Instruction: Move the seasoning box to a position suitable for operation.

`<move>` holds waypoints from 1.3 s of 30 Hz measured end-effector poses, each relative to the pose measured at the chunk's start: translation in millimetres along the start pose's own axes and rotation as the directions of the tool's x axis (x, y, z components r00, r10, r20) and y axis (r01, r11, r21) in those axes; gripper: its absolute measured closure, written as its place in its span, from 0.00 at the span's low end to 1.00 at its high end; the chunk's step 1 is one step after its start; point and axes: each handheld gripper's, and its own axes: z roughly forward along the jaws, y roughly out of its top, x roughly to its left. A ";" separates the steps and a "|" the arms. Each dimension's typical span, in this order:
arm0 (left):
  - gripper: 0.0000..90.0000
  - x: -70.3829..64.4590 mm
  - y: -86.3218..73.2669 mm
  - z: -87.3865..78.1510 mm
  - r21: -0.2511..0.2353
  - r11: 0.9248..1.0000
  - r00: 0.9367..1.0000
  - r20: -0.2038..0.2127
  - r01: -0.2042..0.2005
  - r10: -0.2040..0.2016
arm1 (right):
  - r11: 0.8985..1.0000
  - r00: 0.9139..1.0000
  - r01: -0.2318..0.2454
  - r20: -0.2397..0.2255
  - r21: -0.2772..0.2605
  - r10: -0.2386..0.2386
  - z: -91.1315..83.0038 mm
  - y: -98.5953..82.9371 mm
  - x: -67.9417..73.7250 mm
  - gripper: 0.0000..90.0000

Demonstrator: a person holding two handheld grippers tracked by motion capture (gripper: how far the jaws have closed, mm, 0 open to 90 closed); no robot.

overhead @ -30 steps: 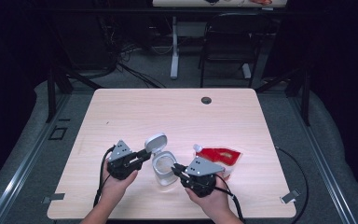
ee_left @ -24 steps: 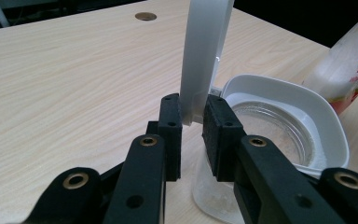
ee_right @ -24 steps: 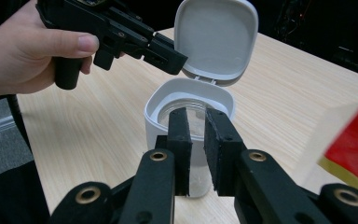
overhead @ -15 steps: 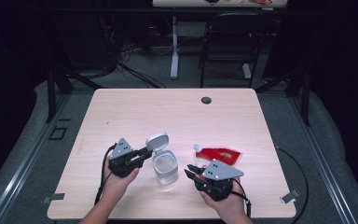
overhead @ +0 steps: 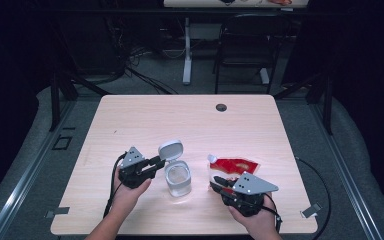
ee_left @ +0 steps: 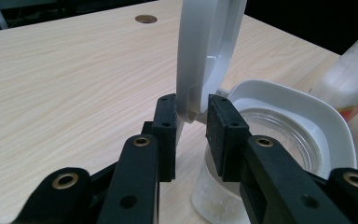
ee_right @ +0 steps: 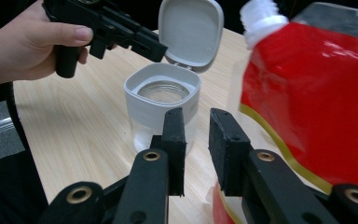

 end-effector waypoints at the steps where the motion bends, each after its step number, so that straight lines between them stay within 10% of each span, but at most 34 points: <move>1: 0.80 -0.7 -0.7 -1.8 0.001 1.000 1.000 -0.001 0.002 -0.002 | 1.000 1.000 -0.002 -0.001 0.004 0.002 -2.0 -0.9 -1.6 0.83; 19: 0.74 8.7 -23.5 -50.1 0.008 1.000 0.998 -0.057 0.019 -0.019 | 0.997 0.994 -0.082 0.071 0.003 0.082 -50.3 -29.8 -34.0 0.79; 39: 0.74 11.6 -33.5 -46.4 0.031 0.999 0.997 -0.074 0.025 -0.022 | 0.989 0.981 -0.144 0.130 -0.013 0.145 -63.4 -42.2 -71.8 0.63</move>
